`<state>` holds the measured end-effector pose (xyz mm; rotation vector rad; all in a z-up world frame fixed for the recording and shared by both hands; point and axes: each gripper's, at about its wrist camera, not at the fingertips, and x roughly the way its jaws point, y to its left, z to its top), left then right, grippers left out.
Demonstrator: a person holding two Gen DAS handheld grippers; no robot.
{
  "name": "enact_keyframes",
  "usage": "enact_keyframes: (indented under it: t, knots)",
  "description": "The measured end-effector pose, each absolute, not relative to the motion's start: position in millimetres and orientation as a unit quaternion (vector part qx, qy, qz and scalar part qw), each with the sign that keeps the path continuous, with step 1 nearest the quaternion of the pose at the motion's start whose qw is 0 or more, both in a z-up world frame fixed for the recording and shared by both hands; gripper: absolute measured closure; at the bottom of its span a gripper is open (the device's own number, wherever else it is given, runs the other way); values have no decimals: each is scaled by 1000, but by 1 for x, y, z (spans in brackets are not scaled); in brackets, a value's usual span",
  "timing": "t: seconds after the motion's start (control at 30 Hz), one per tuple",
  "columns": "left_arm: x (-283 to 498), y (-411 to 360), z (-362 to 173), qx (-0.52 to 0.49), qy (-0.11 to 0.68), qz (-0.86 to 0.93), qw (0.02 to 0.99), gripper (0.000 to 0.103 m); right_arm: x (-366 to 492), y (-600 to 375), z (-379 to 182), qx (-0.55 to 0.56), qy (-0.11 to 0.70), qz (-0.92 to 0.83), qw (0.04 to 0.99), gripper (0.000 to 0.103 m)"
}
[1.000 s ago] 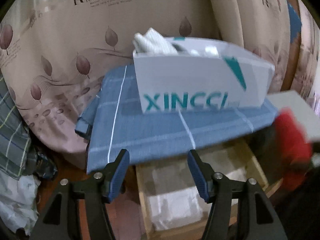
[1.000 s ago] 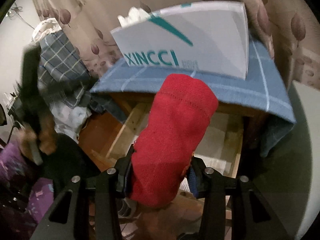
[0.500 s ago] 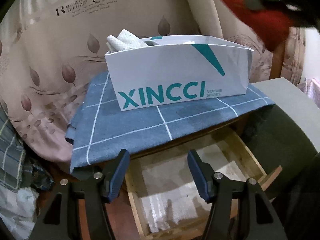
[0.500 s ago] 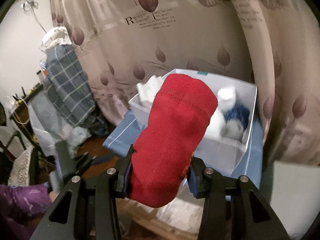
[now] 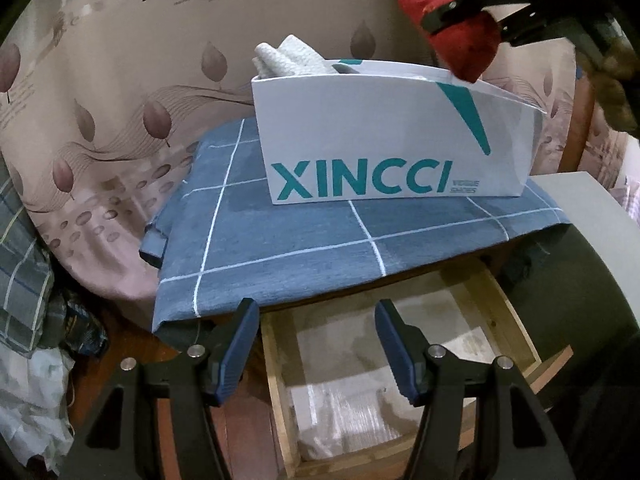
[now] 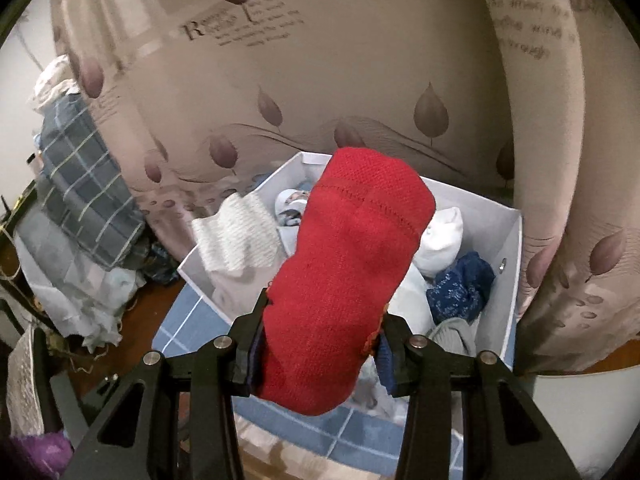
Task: Take underwear out of drawer
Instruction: 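Carry the red sock with the right gripper over the white box, then open the right gripper to drop the red sock into the box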
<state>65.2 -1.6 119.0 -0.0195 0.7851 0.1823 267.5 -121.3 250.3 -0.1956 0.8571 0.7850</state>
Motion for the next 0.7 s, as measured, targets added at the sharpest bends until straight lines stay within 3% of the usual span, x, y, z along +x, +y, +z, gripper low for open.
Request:
enact_keyframes:
  t: [0.53, 0.7]
  knots:
    - [69, 7, 116, -20, 393, 102, 914, 41, 313, -106, 211, -59, 429, 334, 837, 60]
    - [71, 10, 115, -25, 395, 104, 912, 41, 316, -102, 206, -61, 425, 329, 841, 54]
